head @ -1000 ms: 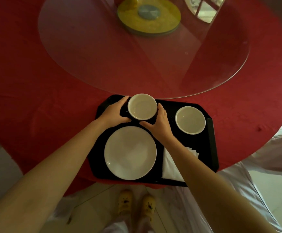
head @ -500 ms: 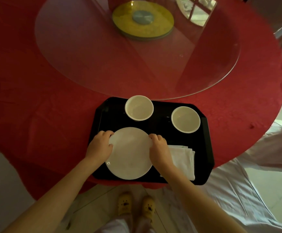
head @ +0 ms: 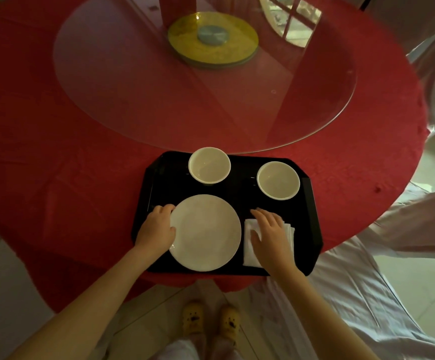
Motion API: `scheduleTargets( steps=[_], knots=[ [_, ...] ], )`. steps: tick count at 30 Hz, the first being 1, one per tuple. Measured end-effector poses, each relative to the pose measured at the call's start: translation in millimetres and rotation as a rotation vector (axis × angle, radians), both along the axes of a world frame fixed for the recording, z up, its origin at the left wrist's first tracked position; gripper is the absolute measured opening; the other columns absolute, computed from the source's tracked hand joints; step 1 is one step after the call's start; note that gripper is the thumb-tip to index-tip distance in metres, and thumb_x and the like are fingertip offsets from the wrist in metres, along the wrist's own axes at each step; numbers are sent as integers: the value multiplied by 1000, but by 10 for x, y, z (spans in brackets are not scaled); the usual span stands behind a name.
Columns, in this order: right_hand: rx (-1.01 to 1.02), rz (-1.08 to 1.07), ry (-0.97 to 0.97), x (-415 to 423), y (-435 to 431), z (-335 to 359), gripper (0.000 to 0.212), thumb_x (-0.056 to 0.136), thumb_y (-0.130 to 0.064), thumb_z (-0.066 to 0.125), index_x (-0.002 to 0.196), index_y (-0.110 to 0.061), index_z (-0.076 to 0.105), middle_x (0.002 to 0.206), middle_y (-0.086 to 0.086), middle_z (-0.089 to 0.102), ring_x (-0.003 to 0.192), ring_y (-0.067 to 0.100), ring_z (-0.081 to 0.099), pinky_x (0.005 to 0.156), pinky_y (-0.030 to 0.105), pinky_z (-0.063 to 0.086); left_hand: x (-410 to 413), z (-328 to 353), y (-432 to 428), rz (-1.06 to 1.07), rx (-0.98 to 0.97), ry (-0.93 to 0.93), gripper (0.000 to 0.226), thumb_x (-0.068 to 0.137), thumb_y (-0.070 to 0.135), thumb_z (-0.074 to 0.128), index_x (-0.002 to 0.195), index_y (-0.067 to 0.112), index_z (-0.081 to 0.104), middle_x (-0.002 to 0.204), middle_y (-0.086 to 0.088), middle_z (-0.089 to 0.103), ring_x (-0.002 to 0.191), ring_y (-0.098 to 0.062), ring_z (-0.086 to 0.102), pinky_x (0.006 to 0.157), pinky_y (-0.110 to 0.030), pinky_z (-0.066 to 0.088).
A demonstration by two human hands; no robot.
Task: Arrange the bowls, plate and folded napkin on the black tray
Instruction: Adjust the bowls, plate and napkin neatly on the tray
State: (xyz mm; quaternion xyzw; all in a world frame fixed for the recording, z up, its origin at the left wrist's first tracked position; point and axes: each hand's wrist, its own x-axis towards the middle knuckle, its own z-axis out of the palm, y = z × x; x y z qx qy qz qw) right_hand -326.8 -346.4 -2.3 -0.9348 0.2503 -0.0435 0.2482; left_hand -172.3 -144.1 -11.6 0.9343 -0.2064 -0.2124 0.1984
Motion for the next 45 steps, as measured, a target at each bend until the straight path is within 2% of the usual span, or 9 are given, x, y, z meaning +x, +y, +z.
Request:
scheduleTargets(
  steps=[5, 15, 17, 19, 21, 23, 27, 33, 45],
  knots=[
    [-83, 121, 296, -361, -134, -199, 67, 93, -43, 41, 147, -24, 6, 158, 2, 0, 144, 24, -8, 116, 40, -2, -25, -40, -2, 68, -42, 57, 50, 83, 3, 56, 130, 12, 41, 122, -17, 47, 98, -31, 55, 74, -36, 45],
    [-83, 148, 214, -387, -274, -276, 67, 94, -44, 40, 147, -26, 3, 158, 2, -1, 144, 22, -9, 116, 38, -3, 3, -61, 12, 88, -109, 103, 51, 81, -3, 58, 128, 13, 45, 119, -15, 53, 90, -21, 52, 73, -33, 44],
    [-11, 136, 168, -345, -304, -249, 66, 93, -40, 44, 147, -23, 9, 157, 4, 4, 144, 22, -3, 117, 39, 2, 35, -42, 15, 77, -66, 111, 53, 83, 4, 60, 132, 12, 42, 119, -15, 54, 92, -22, 54, 75, -34, 46],
    [185, -31, 6, -285, -376, -182, 59, 93, -29, 50, 143, -14, 25, 152, 10, 25, 140, 25, 21, 115, 38, 18, 133, 28, -47, 113, -45, 67, 54, 87, 17, 59, 136, 10, 39, 122, -16, 53, 101, -27, 56, 82, -37, 47],
    [392, -334, -191, -203, -511, -82, 46, 93, -26, 49, 135, -10, 39, 136, 13, 49, 118, 23, 50, 99, 38, 42, 294, 140, -221, 208, -134, 3, 52, 89, 29, 56, 136, 12, 40, 129, -16, 51, 109, -30, 56, 88, -39, 46],
    [542, -524, -255, -78, -675, 16, 45, 96, -32, 42, 134, -10, 39, 123, 10, 58, 93, 17, 61, 80, 35, 51, 467, 262, -478, 340, -324, 121, 55, 90, 33, 55, 139, 16, 36, 135, -15, 46, 103, -30, 59, 85, -39, 52],
    [831, -606, -265, 242, -941, 33, 51, 97, -32, 38, 142, -11, 26, 125, 12, 51, 91, 25, 64, 73, 37, 57, 631, 340, -897, 536, -510, 365, 65, 87, 30, 61, 143, 24, 28, 147, -13, 31, 105, -31, 61, 62, -31, 56],
    [838, -546, -245, 388, -960, -63, 38, 97, -26, 37, 134, -15, 41, 111, 10, 56, 81, 19, 65, 53, 24, 56, 705, 209, -979, 674, -604, 453, 50, 90, 9, 57, 137, 12, 40, 138, -19, 44, 114, -34, 55, 75, -38, 55],
    [872, -475, -200, 603, -992, -75, 37, 98, -27, 36, 132, -15, 41, 109, 9, 54, 74, 18, 65, 50, 23, 55, 742, 132, -812, 721, -624, 411, 38, 88, 8, 60, 124, 7, 49, 127, -20, 51, 88, -23, 58, 69, -34, 55]
  ],
)
